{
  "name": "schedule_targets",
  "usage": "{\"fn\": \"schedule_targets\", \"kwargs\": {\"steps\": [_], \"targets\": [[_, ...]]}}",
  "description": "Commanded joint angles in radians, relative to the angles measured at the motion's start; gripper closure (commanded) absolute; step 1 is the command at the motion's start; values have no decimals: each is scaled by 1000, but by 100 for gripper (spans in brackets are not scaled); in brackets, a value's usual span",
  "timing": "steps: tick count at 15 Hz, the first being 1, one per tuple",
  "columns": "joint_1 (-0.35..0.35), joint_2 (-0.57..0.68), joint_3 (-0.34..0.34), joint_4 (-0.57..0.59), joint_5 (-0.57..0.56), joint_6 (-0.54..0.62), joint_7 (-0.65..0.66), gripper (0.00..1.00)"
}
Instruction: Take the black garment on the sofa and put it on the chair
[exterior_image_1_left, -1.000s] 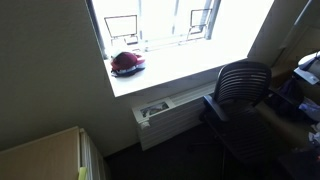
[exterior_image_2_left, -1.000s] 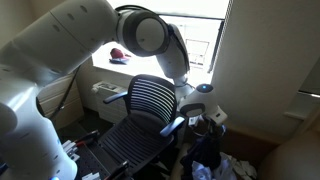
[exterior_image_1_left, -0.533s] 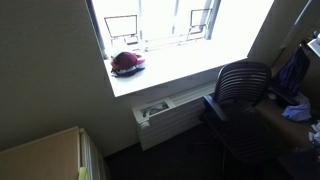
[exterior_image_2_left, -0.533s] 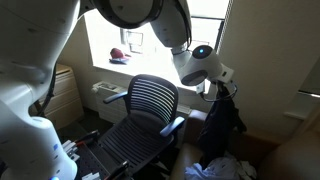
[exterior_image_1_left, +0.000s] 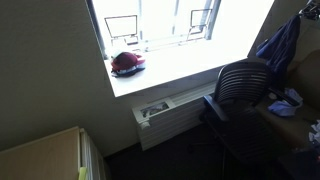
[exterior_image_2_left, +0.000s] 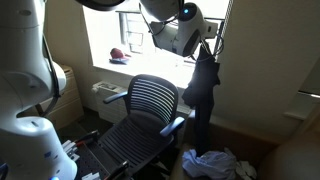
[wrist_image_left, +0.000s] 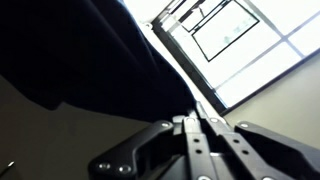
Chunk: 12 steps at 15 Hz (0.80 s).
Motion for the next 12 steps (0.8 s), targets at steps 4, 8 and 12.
{"fn": "schedule_targets", "kwargs": {"steps": [4,8,12], "targets": [[-403,21,459,-152,-384,88,143,99],[-641,18,686,-76,-255,75,156,99],[-888,176,958,-178,-294,-112,189,99]]}}
